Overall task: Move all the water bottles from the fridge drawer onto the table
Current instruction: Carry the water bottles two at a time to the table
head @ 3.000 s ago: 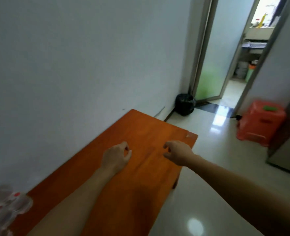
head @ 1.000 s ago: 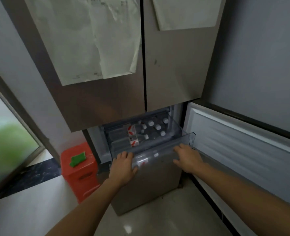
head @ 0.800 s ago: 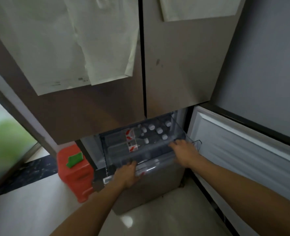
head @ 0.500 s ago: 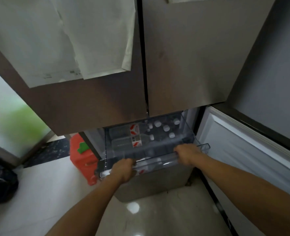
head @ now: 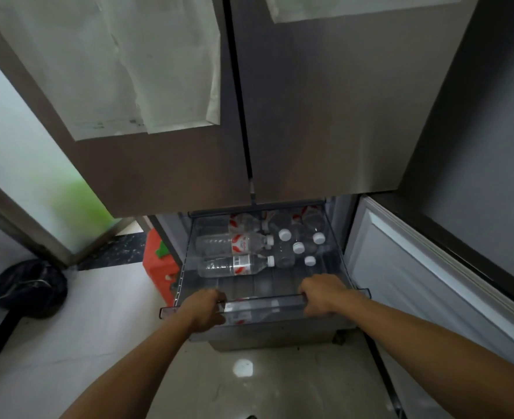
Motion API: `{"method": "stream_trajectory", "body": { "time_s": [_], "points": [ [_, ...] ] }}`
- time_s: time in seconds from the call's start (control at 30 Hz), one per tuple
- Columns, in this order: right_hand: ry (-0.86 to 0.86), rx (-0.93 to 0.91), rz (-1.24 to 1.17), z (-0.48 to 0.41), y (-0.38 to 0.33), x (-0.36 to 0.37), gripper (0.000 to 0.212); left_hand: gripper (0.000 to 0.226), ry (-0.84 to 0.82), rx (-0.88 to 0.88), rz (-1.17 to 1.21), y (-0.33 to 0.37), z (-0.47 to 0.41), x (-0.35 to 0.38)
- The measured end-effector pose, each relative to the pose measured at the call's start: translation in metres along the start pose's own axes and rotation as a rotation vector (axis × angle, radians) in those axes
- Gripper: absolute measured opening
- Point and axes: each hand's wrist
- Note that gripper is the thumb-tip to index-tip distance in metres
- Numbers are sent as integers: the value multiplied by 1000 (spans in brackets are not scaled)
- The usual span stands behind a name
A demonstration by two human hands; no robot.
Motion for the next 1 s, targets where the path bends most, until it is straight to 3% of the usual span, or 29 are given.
{"method": "stream_trajectory", "body": {
  "time_s": [0.13, 0.27, 0.37, 0.43, 0.53, 0.73, 0.87, 1.0],
  "points": [
    [-89, -22, -84, -6, 5, -3, 23, 42, 18, -23, 49, 1, 2, 1],
    [-340, -24, -493, -22, 17, -16, 46, 41, 27, -14, 60, -1, 3, 3],
    [-246, 56, -703, -48, 13, -11, 48, 38, 37, -16, 90, -2, 4, 6],
    [-128, 73, -655, -70, 2, -1, 34, 39, 51, -4, 139, -5, 7, 7],
    [-174, 25, -516, -97, -22, 16, 26, 43, 77, 21, 307, -13, 12, 6],
    [-297, -142, -200, -136, -78, 30, 50, 33, 226, -75, 484, -41, 12, -5],
    [-440, -98, -229, -150, -90, 24, 61, 24, 272, -104, 474, -63, 4, -10],
    [-710, 31, -332, -153, -82, 30, 69, 21, 229, -57, 479, -74, -15, -15]
  ]
}}
Point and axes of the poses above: each hand's wrist, its own z-axis away from the middle knuckle, its own x-axis out of the palm, y = z × x, and after that the axes turned 8 degrees about x, right-handed
